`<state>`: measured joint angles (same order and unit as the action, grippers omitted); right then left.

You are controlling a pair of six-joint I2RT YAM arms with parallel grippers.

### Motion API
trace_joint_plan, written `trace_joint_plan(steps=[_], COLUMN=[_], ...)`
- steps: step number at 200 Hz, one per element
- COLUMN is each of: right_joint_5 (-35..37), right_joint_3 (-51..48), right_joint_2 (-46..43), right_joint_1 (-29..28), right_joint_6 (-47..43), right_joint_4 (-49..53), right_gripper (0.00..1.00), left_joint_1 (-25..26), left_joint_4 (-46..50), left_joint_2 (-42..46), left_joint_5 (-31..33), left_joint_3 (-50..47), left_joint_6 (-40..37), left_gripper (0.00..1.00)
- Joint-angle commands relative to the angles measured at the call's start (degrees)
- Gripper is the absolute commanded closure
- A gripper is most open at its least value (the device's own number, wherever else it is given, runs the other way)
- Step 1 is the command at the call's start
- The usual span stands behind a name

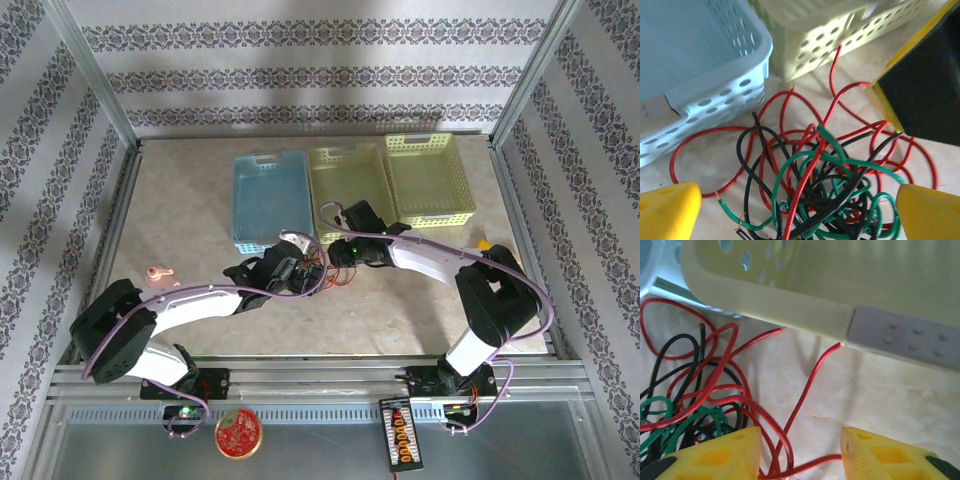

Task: Untangle the cables

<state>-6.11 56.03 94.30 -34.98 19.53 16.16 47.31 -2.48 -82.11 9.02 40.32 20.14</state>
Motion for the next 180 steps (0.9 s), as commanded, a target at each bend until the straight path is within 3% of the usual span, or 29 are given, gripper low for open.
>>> trace_joint_plan(steps=[1,62,92,110,141,180], right_joint_5=[-0.6,-0.5,0.1,2.0,8.0,17.2], right_joint_3=[2.3,1.4,0.3,-1.6,-6.2,-11.7], right_joint_2=[2.0,5.2,4.3,0.9,-7.9,-19.3], right_joint_1=[0.1,0.3,0.3,0.3,0.3,0.9], right_joint_6=[-0.3,0.3,1.3,2.1,3.8,5.8], right_joint_4=[0.9,-1.8,-3.1,-4.1,-4.6,-3.5], right_gripper=[0.58,0.79,1.0,1.0,1.0,1.0], left_joint_1=[0.8,0.8,0.8,0.8,0.6,0.4], left_joint_4=[0.0,-2.8,-3.0,-3.1,-3.3,-4.4], left_joint_2=[-2.1,-4.9,-4.7,-4.7,-5.3,-6.9], left_joint_5=[0.9,-1.0,-1.8,-1.5,-1.2,-2.2], left_joint_3=[0.0,-3.9,-5.5,-6.3,-7.2,-7.5], left_joint_6=[-0.2,1.2,1.6,1.7,1.4,2.4], left_gripper=[0.01,0.02,0.1,0.15,0.37,0.8])
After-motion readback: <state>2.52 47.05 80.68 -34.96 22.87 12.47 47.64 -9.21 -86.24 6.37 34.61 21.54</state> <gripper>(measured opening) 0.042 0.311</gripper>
